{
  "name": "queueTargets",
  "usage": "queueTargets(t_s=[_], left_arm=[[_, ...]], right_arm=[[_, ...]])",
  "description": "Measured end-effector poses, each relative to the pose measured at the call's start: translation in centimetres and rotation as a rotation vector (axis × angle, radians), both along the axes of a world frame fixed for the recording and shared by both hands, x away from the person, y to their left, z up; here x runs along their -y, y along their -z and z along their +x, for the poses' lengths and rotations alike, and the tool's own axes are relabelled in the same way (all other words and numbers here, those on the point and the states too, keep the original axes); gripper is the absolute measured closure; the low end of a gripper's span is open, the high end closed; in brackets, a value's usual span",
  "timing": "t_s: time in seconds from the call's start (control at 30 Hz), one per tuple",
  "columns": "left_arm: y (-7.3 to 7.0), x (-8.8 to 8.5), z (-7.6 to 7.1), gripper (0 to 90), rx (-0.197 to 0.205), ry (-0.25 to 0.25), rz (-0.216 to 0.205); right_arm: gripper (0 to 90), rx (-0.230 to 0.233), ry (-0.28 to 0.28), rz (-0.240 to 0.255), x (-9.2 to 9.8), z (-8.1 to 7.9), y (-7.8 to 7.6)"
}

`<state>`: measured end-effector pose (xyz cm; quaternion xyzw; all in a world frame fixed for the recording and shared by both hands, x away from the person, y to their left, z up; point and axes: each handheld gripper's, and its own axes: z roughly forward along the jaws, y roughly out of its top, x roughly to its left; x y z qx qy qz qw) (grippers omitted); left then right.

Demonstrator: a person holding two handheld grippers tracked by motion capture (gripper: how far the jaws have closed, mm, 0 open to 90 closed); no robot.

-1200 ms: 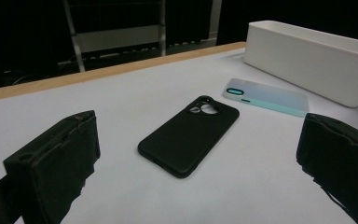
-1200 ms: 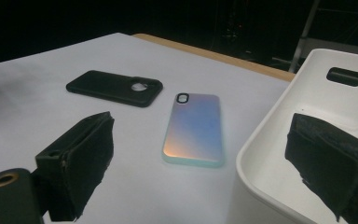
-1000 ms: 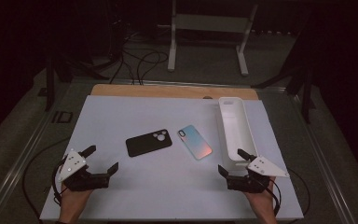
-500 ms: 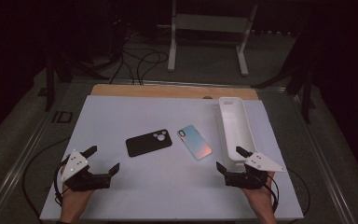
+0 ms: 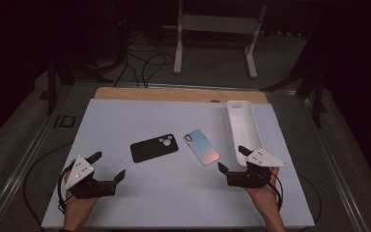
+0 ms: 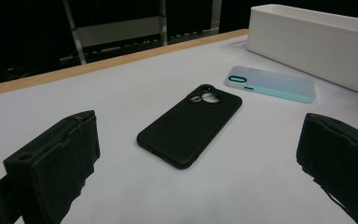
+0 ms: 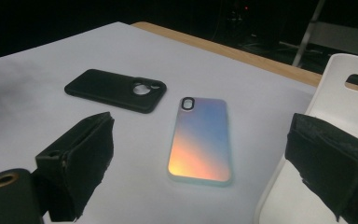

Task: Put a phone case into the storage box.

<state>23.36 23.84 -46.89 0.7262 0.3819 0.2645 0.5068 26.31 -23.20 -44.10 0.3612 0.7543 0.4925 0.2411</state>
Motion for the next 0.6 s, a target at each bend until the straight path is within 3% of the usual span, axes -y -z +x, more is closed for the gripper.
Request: queueTargets(t_s=[0.6], left_arm=[[0.0, -0.1, 0.0, 0.0, 0.003, -0.006, -0.007]], right_arm=[[7.8, -0.067, -0.014, -0.053, -1.9, 2.5, -1.1]])
